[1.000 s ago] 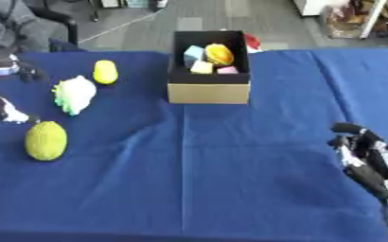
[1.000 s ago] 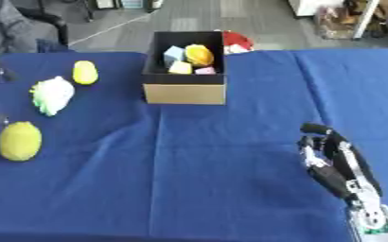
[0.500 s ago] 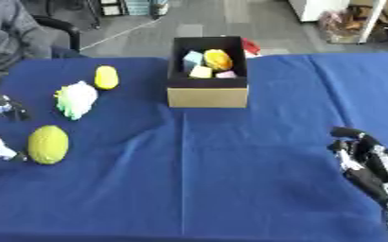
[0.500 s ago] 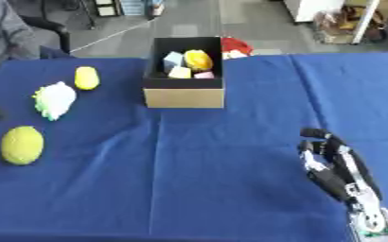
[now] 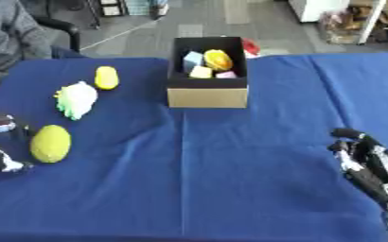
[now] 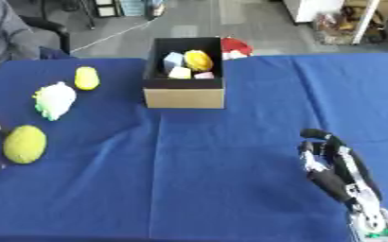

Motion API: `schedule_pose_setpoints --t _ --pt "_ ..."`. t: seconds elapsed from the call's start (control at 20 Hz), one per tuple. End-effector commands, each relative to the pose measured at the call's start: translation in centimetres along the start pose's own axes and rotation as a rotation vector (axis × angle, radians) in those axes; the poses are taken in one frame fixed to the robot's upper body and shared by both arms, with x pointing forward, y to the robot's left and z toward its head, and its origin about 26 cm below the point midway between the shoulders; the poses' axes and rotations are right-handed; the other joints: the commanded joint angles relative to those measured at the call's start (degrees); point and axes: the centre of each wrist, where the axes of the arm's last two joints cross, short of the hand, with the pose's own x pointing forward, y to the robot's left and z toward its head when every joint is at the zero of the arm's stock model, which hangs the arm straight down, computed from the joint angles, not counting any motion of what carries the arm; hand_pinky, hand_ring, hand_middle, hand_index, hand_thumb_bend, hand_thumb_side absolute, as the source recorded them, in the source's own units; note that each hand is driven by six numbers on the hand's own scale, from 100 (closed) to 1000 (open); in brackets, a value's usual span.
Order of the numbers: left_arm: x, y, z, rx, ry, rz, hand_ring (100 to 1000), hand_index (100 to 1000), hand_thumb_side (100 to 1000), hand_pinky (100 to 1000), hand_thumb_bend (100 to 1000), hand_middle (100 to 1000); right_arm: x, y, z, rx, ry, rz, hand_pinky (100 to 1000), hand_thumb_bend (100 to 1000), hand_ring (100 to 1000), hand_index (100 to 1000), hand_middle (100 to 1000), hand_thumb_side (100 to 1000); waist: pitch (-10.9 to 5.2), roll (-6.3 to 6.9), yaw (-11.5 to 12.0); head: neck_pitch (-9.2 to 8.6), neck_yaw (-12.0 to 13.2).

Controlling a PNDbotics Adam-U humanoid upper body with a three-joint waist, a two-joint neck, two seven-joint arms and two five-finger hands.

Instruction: Pick up objects on the table and place them in the box.

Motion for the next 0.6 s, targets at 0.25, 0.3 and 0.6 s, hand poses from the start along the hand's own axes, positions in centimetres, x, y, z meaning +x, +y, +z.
schedule_pose_setpoints --t 0.25,0.3,0.6 --pt "-0.3 1.4 0.8 0.122 0.020 0.007 779 919 343 836 396 797 0.5 -0.5 -0.4 -0.001 -0.021 0.017 758 100 666 803 743 371 -1.36 0.06 0.10 0.22 0.32" --pt "-0.2 1.3 0.7 0.121 0.015 0.008 780 920 342 836 392 798 0.5 -0.5 -0.5 -0.001 -0.021 0.017 758 100 667 803 743 370 -1.36 0.04 0.06 0.22 0.32" --pt "0.5 0.3 -0.2 0.075 -0.016 0.014 774 914 342 833 379 791 0.5 -0.5 -0.5 0.001 -0.024 0.017 758 100 667 803 743 371 -1.35 0.01 -0.17 0.22 0.34"
